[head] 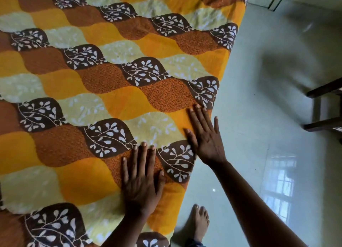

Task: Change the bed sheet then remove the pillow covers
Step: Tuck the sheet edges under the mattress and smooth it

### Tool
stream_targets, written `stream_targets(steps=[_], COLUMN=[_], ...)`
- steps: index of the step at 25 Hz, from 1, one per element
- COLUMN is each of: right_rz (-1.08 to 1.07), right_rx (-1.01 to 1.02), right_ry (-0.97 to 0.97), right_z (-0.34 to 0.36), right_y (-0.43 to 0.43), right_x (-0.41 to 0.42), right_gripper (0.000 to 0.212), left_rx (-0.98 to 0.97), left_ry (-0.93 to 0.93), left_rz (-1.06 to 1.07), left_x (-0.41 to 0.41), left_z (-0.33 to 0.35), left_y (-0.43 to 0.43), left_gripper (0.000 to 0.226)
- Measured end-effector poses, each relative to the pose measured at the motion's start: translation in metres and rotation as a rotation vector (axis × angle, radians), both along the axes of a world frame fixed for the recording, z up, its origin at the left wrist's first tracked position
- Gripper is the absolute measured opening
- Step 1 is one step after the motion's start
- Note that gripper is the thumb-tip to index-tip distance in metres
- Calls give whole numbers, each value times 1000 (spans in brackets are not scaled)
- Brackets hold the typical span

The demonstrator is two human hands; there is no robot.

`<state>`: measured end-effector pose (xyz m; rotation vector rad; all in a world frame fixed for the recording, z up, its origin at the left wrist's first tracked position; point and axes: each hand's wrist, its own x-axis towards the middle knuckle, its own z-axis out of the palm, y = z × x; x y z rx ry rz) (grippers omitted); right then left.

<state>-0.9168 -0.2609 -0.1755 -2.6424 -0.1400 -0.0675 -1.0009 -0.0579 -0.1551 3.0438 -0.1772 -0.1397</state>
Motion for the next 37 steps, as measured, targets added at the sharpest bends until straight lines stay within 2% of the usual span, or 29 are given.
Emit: stream_targets(steps=[2, 4, 5, 6, 7, 9, 11, 14, 19, 23, 26, 29, 33, 35, 37], right_rz=[-190, -635, -816, -893, -909, -898, -857, -853, -1028, -866, -781, -872, -987, -986, -940], right_rx=[382, 935, 1193, 1389, 1475, 1436, 1370, 1330, 1483, 1635, 1578, 1522, 1593, 1601, 1491], right_ry=[37, 82, 165, 267, 344, 416, 466, 491, 431, 441, 511, 505, 497, 489, 489], right_z=[3, 15, 20, 22, 21, 18, 13, 9, 7, 18, 28, 28, 27, 26, 31], right_y=[8, 11, 8, 3, -3, -14, -22, -33, -23, -45, -55, -56, -57, -55, -57], right_x=[-5, -5, -1, 5, 10, 17, 22, 28, 27, 39, 66, 80, 87, 83, 72], right_gripper=[56, 47, 43, 38, 30, 17, 14, 17, 18, 24, 8, 14, 9, 10, 11], left_rx=[-7, -58, -85, -107, -118, -96, -40, -2, -3, 7, 40, 69, 66, 56, 42], left_ry=[3, -6, -13, -20, -27, -32, -24, -37, -43, -59, -60, -53, -53, -54, -50], left_rz=[1, -11, -51, -121, -218, -397, -460, -455, -465, -468, -473, -475, -466, -463, -459], left_x=[0, 3, 5, 7, 9, 10, 11, 9, 8, 7, 8, 8, 8, 8, 9], left_z=[3, 13, 17, 20, 21, 19, 12, 7, 8, 6, 3, 3, 3, 2, 3], left_y=[1, -1, -5, -10, -17, -31, -38, -38, -37, -38, -38, -39, -39, -38, -38], left_gripper=[63, 61, 59, 57, 56, 56, 58, 58, 55, 54, 57, 60, 59, 56, 55])
